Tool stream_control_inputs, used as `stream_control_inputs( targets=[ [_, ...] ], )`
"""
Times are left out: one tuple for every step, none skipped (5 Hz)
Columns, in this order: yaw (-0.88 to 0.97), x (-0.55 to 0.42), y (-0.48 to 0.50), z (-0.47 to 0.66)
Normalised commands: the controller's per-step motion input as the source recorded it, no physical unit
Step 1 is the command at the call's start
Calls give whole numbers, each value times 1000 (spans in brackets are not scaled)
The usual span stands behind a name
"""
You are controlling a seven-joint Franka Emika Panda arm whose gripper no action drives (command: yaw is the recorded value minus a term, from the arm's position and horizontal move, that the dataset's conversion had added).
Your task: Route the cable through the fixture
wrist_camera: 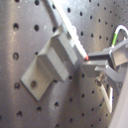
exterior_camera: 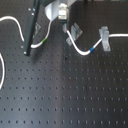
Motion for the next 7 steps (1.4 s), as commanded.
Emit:
stream_control_inputs(
  targets=[
    [174,116,-152,-189],
    [163,-1,1,-244],
    [97,-39,93,-267],
    [-71,-47,-21,-350],
    [-246,-135,-87,-465],
    [-174,-149,-124,-510],
    [-211,-191,-352,-351]
  ],
)
